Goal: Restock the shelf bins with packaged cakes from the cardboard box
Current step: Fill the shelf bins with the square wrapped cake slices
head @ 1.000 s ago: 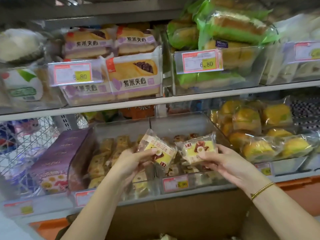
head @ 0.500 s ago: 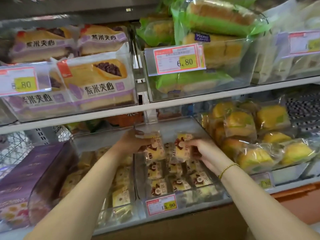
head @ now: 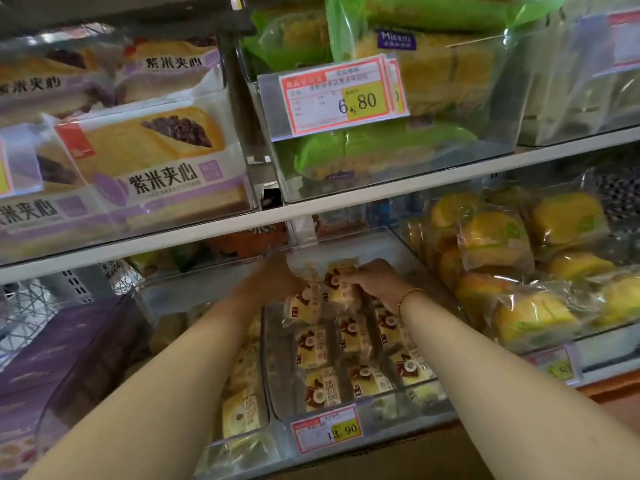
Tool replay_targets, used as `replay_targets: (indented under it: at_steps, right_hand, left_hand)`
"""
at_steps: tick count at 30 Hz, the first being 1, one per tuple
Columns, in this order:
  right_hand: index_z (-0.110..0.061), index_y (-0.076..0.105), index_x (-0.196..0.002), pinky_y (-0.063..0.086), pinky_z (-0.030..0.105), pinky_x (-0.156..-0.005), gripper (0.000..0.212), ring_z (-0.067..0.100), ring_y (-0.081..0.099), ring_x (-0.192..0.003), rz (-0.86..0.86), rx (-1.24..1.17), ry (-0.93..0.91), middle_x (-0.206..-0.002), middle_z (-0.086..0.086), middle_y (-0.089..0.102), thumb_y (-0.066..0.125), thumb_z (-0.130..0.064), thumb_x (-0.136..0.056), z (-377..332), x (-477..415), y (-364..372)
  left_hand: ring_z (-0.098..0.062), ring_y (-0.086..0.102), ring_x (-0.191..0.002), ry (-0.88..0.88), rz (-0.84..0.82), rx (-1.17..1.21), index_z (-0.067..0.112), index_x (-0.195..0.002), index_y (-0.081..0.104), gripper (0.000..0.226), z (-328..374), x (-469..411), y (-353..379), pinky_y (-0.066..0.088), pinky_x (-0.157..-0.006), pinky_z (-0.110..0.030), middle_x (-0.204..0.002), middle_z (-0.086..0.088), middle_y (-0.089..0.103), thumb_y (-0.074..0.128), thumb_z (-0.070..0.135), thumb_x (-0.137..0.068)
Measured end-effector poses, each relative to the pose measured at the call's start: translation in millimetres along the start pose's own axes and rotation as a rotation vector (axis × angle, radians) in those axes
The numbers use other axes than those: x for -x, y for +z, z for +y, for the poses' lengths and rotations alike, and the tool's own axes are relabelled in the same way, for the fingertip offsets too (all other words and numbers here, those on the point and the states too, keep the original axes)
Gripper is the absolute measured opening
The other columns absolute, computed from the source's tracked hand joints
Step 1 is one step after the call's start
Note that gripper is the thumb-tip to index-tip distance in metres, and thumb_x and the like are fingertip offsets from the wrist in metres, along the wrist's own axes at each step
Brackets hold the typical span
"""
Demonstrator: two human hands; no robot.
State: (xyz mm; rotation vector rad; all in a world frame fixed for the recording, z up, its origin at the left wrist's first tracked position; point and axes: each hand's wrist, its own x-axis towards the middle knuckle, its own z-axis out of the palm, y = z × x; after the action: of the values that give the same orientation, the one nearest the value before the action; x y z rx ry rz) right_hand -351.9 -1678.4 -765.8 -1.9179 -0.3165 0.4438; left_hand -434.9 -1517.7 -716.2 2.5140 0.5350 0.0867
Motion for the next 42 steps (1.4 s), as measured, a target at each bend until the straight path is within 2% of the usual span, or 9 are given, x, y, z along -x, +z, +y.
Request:
replay_targets:
  at_steps: [2,7,18,22,24,27,31,37,42]
  right_hand:
    - [-0.008,0.060,-0.076,0.039,0.021,-0.058,0.031,0.018,0.058,-0.072,0.066,0.249,-0.054,-0.076,0.005,0.060,0.068,-0.036,-0.086,9,-1,2]
    - [-0.017,0.049,-0.138,0.037,0.026,-0.101,0.068,0.022,0.050,-0.127,-0.043,0.307,-0.271,-0.138,0.004,0.053,0.079,-0.028,-0.078,19,6,5]
    - [-0.022,0.054,-0.133,0.047,0.035,-0.099,0.042,0.024,0.059,-0.116,0.057,0.496,-0.345,-0.127,0.005,0.062,0.062,-0.025,-0.091,23,19,13]
    - [-0.016,0.059,-0.122,0.051,0.035,-0.088,0.031,0.027,0.062,-0.105,0.214,0.593,-0.384,-0.116,0.008,0.066,0.058,-0.024,-0.092,13,62,6]
    - [-0.015,0.064,-0.111,0.053,0.033,-0.079,0.025,0.025,0.065,-0.092,0.279,0.551,-0.502,-0.100,0.007,0.070,0.062,-0.029,-0.089,12,100,4]
    - [-0.022,0.064,-0.101,0.053,0.030,-0.065,0.021,0.010,0.062,-0.071,0.166,0.520,-0.542,-0.076,-0.008,0.064,0.061,-0.039,-0.089,20,162,10]
    - [-0.029,0.057,-0.078,0.029,0.016,-0.050,0.022,-0.002,0.043,-0.055,0.060,0.668,-0.607,-0.057,-0.018,0.044,0.058,-0.047,-0.090,42,211,27]
    - [-0.018,0.061,-0.072,0.039,0.027,-0.061,0.031,0.016,0.057,-0.069,-0.288,0.894,-0.361,-0.064,-0.006,0.056,0.057,-0.042,-0.092,125,224,63]
    - [-0.016,0.060,-0.070,0.048,0.029,-0.069,0.026,0.020,0.063,-0.078,-0.467,0.771,0.034,-0.081,0.003,0.067,0.065,-0.034,-0.089,218,232,87]
  left_hand:
    - [-0.026,0.059,-0.106,0.025,0.035,-0.060,0.007,-0.138,0.039,0.055,-3,-5,8,0.053,-0.084,-0.037,-0.124,-0.013,0.054,0.064,0.017,-0.090]
    - [-0.023,0.058,-0.102,0.092,-0.171,-0.526,0.009,-0.104,0.064,0.028,-2,-4,20,0.046,-0.089,-0.029,-0.115,-0.008,0.062,0.072,0.026,-0.083]
    - [-0.029,0.055,-0.116,0.069,-0.058,-0.643,-0.002,-0.123,0.054,0.029,5,9,42,0.044,-0.091,-0.029,-0.128,-0.017,0.056,0.043,0.000,-0.097]
    - [-0.025,0.060,-0.104,0.014,0.052,-0.491,0.008,-0.114,0.060,0.023,16,38,44,0.045,-0.078,-0.029,-0.117,-0.007,0.061,0.049,0.017,-0.097]
    - [-0.020,0.063,-0.088,0.171,0.219,-0.307,0.012,-0.104,0.065,0.020,14,79,46,0.049,-0.071,-0.028,-0.100,-0.002,0.067,0.051,0.022,-0.094]
    - [-0.011,0.065,-0.061,0.346,0.180,0.265,0.015,-0.096,0.068,0.016,-4,160,51,0.051,-0.055,-0.022,-0.074,0.002,0.067,0.056,0.025,-0.096]
    - [-0.008,0.047,-0.041,0.159,0.192,0.667,0.014,-0.078,0.060,0.022,-63,208,74,0.039,-0.041,-0.017,-0.049,0.006,0.052,0.052,0.017,-0.098]
    - [-0.012,0.042,-0.049,0.047,0.240,0.330,0.011,-0.055,0.044,0.041,-134,242,129,0.032,-0.054,-0.029,-0.048,0.002,0.041,0.055,0.026,-0.092]
    - [-0.025,0.063,-0.063,-0.353,-0.098,0.243,0.012,-0.062,0.057,0.040,-200,292,187,0.051,-0.065,-0.036,-0.060,-0.004,0.061,0.056,0.036,-0.094]
